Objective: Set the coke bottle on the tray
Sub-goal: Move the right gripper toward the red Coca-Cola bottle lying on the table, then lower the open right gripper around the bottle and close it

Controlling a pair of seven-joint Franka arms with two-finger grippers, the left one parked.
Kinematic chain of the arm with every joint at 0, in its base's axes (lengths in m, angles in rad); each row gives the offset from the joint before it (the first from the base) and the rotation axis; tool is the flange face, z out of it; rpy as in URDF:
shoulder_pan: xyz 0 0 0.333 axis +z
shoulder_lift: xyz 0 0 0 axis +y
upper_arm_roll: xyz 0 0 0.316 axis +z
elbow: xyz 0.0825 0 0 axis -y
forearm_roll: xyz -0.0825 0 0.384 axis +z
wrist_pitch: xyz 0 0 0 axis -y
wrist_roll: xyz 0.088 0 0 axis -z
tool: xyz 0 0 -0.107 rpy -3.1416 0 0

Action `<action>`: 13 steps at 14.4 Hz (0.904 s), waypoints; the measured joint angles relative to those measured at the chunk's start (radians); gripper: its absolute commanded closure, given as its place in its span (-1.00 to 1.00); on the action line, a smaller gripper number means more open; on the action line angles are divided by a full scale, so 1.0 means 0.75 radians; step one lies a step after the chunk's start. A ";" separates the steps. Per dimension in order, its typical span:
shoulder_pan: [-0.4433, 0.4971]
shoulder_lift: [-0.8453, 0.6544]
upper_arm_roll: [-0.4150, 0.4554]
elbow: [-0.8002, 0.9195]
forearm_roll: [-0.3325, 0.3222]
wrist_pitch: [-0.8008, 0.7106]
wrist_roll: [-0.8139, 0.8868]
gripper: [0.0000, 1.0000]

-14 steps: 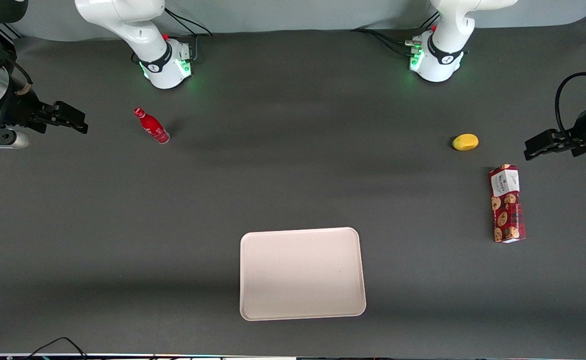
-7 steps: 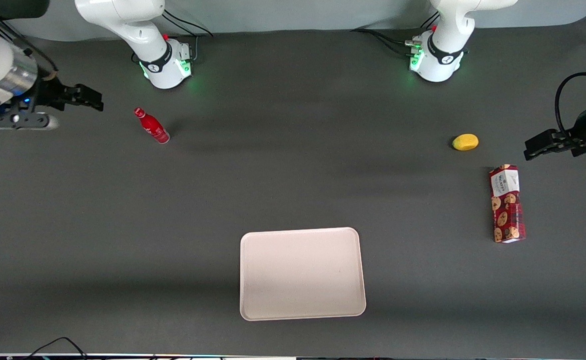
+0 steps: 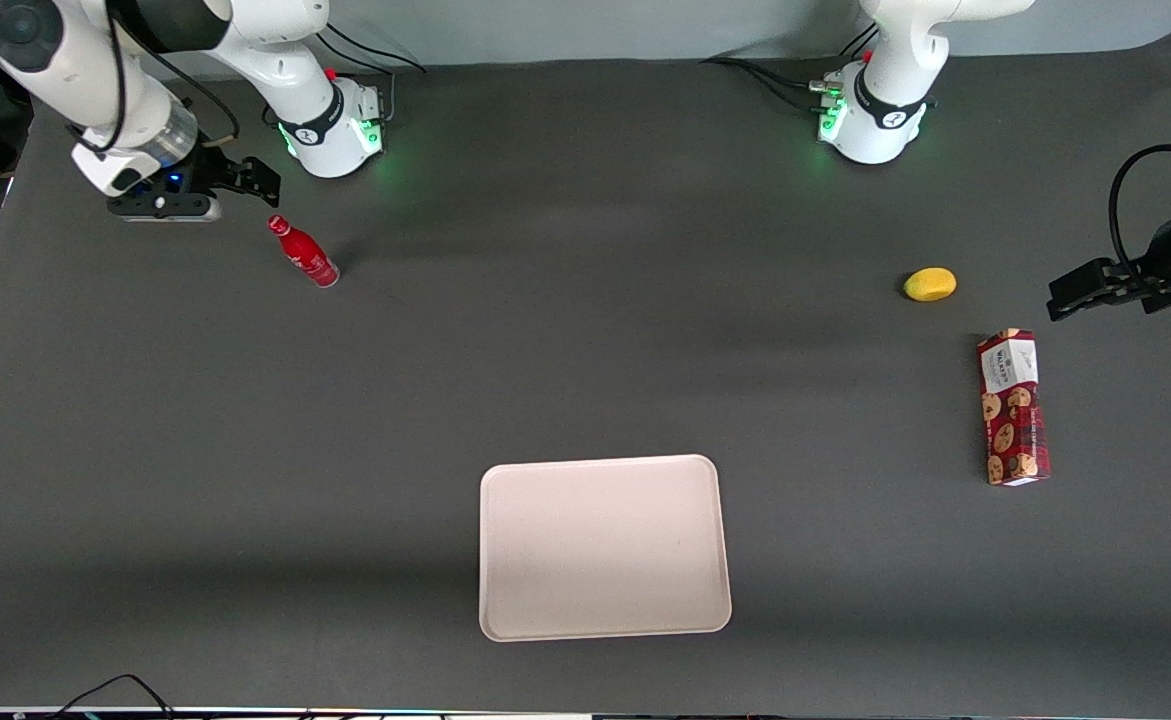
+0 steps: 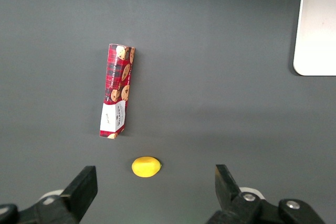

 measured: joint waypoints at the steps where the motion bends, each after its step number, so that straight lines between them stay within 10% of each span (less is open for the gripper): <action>1: 0.000 -0.028 0.000 -0.070 0.000 0.062 0.000 -1.00; 13: -0.004 0.009 0.000 -0.290 0.000 0.410 0.002 -1.00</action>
